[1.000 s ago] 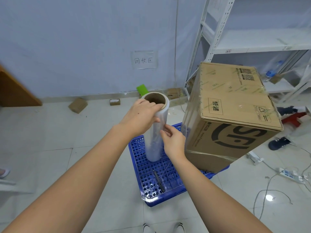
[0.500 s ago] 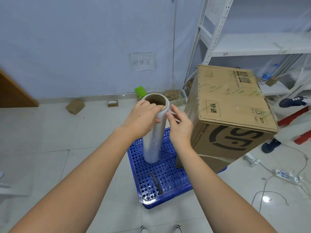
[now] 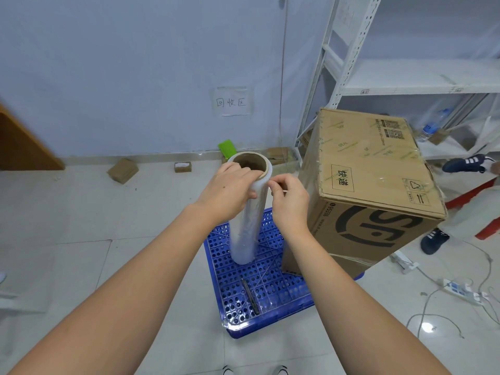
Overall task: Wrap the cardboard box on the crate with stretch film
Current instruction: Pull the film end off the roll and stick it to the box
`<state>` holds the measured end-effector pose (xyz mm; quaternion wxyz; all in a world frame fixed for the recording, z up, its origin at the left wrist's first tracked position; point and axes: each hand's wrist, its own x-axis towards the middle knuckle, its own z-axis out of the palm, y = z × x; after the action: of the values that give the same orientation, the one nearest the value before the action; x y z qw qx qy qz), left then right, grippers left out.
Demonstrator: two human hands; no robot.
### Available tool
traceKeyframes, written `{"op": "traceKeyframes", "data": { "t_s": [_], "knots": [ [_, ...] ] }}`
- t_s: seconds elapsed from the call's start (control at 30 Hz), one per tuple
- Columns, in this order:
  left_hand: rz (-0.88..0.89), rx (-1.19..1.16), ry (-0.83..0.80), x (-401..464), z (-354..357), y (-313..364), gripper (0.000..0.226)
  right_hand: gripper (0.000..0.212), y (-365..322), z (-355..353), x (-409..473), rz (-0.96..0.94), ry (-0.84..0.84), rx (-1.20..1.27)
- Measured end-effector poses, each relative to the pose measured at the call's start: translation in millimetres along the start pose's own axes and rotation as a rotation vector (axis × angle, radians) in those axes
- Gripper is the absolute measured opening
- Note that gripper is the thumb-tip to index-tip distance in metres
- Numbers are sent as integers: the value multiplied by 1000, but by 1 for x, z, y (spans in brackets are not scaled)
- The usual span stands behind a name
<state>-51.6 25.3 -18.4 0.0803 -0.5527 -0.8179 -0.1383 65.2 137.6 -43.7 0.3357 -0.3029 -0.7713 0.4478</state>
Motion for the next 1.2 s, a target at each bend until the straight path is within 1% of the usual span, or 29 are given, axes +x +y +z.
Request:
{"op": "traceKeyframes", "data": {
  "t_s": [0.1, 0.17, 0.3, 0.37, 0.47, 0.53, 0.57, 0.67, 0.73, 0.8, 0.87, 0.97, 1.07, 1.13, 1.2],
  "knots": [
    [-6, -3, -7, 0, -1, 0, 42, 18, 0, 0, 0, -43, -98, -78],
    [-14, -2, -16, 0, -2, 0, 41, 20, 2, -1, -4, -59, -121, -93],
    [-34, -5, -25, 2, -4, 0, 42, 14, 8, -4, -18, -80, -141, -61],
    [-37, 1, -37, 4, -5, 2, 44, 13, 9, -5, -24, -50, -141, -10],
    [-31, 14, -33, 5, -3, 3, 46, 5, 6, -5, -25, 7, -147, 63],
    [-30, 16, -28, 6, -2, 1, 46, 25, 5, -3, -21, 27, -167, 67],
    [-31, 14, -35, 6, -3, 0, 46, 28, 4, -1, -19, 44, -177, 49],
    [19, 18, -88, 8, -6, -8, 51, 17, 4, 1, -14, 92, -165, 49],
    [49, 29, -118, 8, -9, -13, 49, 17, 4, -4, -13, 109, -142, 84],
    [53, 52, -131, 9, -14, -13, 43, 18, 4, -11, -14, 78, -149, 51],
    [57, 93, -136, 9, -18, -6, 38, 12, 7, -17, -16, -7, -165, -72],
    [23, 163, -159, 10, -15, 12, 39, 14, 10, -28, -20, -77, -146, -150],
    [-31, 159, -162, 14, -10, 23, 43, 13, 14, -39, -28, -71, -127, -144],
    [-38, 162, -171, 16, -12, 24, 37, 11, 18, -39, -34, -79, -130, -137],
    [-23, 182, -208, 16, -17, 21, 36, 9, 20, -37, -38, -36, -165, -100]
  ]
}}
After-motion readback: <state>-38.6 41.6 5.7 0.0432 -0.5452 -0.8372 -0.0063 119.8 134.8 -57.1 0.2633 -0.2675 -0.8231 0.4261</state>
